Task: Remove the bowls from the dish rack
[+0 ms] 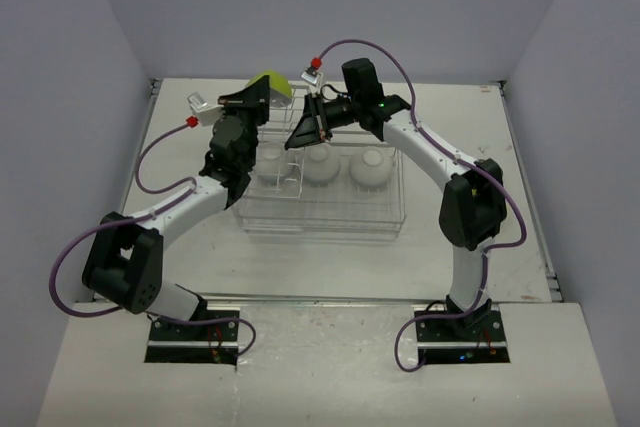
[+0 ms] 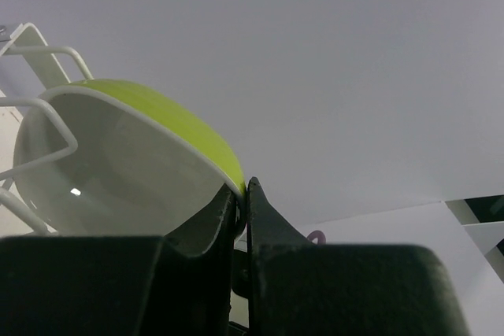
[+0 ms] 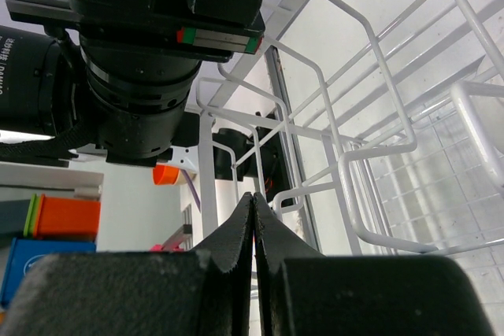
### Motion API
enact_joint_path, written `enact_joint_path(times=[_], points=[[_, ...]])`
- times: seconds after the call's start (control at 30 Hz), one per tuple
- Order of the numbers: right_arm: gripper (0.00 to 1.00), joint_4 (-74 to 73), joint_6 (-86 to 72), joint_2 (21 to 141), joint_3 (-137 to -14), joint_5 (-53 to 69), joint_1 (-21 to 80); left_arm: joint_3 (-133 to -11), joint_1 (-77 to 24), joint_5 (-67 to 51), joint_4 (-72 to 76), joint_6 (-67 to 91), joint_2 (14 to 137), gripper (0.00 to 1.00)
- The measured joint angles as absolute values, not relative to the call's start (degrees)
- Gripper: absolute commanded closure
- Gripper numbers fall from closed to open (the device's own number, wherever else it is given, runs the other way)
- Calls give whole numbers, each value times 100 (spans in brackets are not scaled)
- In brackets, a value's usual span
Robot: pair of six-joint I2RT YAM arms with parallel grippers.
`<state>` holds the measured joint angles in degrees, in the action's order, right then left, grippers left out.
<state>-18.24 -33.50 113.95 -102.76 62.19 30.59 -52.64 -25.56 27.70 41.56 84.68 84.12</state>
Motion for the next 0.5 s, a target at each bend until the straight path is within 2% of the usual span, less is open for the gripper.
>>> enact_joint_path(times=[0.5], points=[[100, -1981, -3328, 11439, -10385, 6219, 3059, -5284, -2445, 2543, 4475, 8243, 8444, 100]])
